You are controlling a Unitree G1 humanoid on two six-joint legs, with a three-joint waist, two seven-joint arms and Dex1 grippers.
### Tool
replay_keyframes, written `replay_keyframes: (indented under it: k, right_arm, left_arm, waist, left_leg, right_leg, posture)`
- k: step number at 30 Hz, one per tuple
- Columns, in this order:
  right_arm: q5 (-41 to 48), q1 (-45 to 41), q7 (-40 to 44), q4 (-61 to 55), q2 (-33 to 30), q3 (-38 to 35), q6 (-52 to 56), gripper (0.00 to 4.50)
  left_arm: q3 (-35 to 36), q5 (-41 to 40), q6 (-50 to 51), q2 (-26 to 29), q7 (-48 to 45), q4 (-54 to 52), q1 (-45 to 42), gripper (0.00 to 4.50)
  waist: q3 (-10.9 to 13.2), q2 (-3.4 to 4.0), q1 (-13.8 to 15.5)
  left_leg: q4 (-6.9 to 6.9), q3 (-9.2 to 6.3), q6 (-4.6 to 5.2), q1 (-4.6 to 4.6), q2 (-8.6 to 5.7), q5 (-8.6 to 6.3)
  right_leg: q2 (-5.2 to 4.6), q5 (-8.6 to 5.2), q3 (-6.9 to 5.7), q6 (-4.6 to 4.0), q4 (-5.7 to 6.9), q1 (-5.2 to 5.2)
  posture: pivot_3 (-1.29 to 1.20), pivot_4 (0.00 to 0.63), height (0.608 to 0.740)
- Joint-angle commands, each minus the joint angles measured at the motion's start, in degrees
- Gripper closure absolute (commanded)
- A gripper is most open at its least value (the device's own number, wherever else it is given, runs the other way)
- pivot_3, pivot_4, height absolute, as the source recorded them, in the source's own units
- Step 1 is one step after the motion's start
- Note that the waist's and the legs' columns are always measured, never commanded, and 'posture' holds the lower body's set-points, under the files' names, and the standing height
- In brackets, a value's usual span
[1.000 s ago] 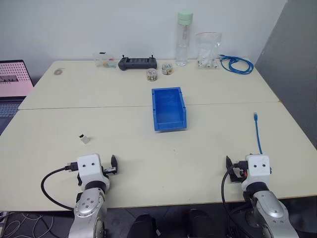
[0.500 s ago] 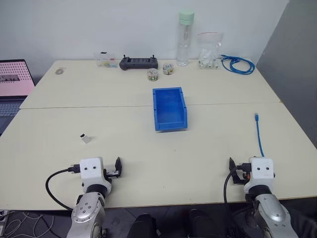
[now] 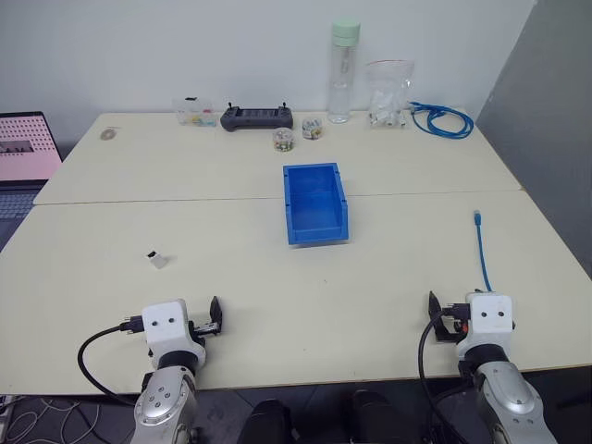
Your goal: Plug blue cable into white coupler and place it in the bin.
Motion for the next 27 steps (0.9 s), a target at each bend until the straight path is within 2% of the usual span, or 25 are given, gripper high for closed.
replay_keyframes:
  k: [1, 5, 9, 12, 17, 20, 26, 27]
  right_arm:
    - [-3.34, -4.37, -2.33, -1.92, -1.57, -2.25, 1.67, 0.10]
    - [-2.90, -14.35, -2.51, 2.15, -4.28, -6.40, 8.12, 0.10]
    - [-2.33, -23.87, 0.50, 14.49, -10.64, -8.79, 8.75, 0.10]
    - [0.64, -33.34, 3.78, 30.28, -14.35, -10.72, 7.37, 0.10]
    - [5.54, -47.59, 10.14, 54.78, -19.47, -13.50, 1.30, 0.10]
    - [6.99, -53.18, 13.60, 66.49, -22.50, -13.66, -0.55, 0.10]
    - [9.32, -59.46, 16.86, 81.41, -25.54, -14.60, -2.90, 0.10]
    - [9.62, -59.82, 17.83, 82.66, -25.75, -14.52, -3.21, 0.26]
  left_arm:
    - [-6.49, 2.26, -1.06, 7.02, -8.03, 0.47, -8.18, 0.00]
    - [-14.01, -3.34, 3.38, 13.32, -22.15, 0.78, -23.31, 0.00]
    - [-20.84, -6.45, 3.10, 16.37, -34.31, 7.07, -35.80, 0.00]
    - [-25.09, -10.05, 2.98, 14.10, -44.09, 15.22, -46.81, 0.00]
    - [-29.43, -10.97, 0.01, 10.05, -54.14, 27.97, -58.58, 0.00]
    - [-29.60, -11.39, 0.08, 7.76, -55.95, 31.40, -62.13, 0.00]
    - [-29.62, -11.38, 0.42, 7.09, -59.15, 31.94, -63.06, 0.00]
    - [-29.70, -11.32, 0.67, 7.41, -59.66, 31.56, -62.76, 0.00]
  waist:
    - [0.05, 0.05, 0.16]
    - [0.05, -0.03, 0.64]
    - [0.00, -0.03, 0.13]
    - [0.08, -0.07, -0.11]
    - [0.20, 0.00, -0.09]
    - [0.20, 0.00, -0.11]
    - [0.19, 0.00, -0.19]
    - [0.19, 0.00, -0.14]
  left_leg:
    - [0.01, -0.02, 0.00, 0.01, -0.01, 0.00]
    - [0.13, -0.04, 0.02, -0.03, -0.09, 0.04]
    - [0.05, 0.22, 0.00, -0.03, -0.11, 0.04]
    - [0.02, 0.46, 0.01, 0.00, -0.04, 0.03]
    - [0.07, 0.82, 0.06, -0.03, -0.10, 0.04]
    - [0.08, 0.96, 0.09, -0.02, -0.10, 0.05]
    - [0.05, 1.29, 0.09, -0.04, 0.09, 0.04]
    - [0.08, 1.29, 0.09, -0.06, 0.08, 0.04]
  right_leg:
    - [0.00, 0.00, -0.02, 0.00, 0.04, 0.00]
    - [0.12, 0.09, -0.07, 0.14, 0.08, 0.02]
    - [0.31, 0.11, 0.03, 0.05, 0.06, -0.01]
    - [0.27, 0.20, 0.15, -0.16, 0.05, -0.01]
    - [0.25, 0.22, 0.13, -0.18, 0.10, -0.03]
    - [0.26, 0.22, 0.16, -0.18, 0.11, -0.02]
    - [0.20, 0.23, 0.27, -0.19, 0.12, -0.02]
    - [0.18, 0.23, 0.26, -0.19, 0.13, -0.02]
  posture:
    - [0.00, 0.150, 0.740]
    - [0.00, 0.150, 0.740]
    - [0.00, 0.150, 0.740]
    - [0.00, 0.150, 0.740]
    - [0.00, 0.150, 0.740]
    - [0.00, 0.150, 0.740]
    - [0.00, 0.150, 0.740]
    - [0.00, 0.150, 0.740]
